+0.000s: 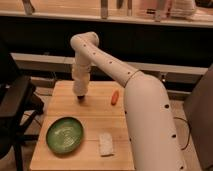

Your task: Place the ceramic cup over the eraser

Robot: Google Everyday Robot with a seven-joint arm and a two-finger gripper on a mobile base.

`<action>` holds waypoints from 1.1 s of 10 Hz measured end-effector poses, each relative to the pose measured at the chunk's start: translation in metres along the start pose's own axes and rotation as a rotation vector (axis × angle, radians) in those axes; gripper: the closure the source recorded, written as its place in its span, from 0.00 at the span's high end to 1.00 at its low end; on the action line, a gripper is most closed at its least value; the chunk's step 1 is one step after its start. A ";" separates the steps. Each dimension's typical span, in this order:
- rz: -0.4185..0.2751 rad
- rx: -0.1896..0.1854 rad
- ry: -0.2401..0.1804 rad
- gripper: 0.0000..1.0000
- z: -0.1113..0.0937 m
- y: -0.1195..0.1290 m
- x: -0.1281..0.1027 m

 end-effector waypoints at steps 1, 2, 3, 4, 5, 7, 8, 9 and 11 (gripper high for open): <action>0.000 0.000 -0.001 0.15 0.001 0.000 0.000; 0.000 -0.001 -0.002 0.16 0.002 0.000 0.000; 0.000 0.000 -0.002 0.23 0.002 0.000 0.000; 0.001 -0.001 -0.002 0.32 0.003 0.001 0.001; 0.002 0.001 -0.003 0.41 0.004 0.001 0.001; 0.003 0.002 -0.003 0.50 0.005 0.002 0.002; 0.004 0.002 -0.003 0.56 0.006 0.002 0.002; 0.004 0.002 -0.003 0.57 0.006 0.002 0.002; 0.005 0.005 -0.003 0.51 0.007 0.003 0.003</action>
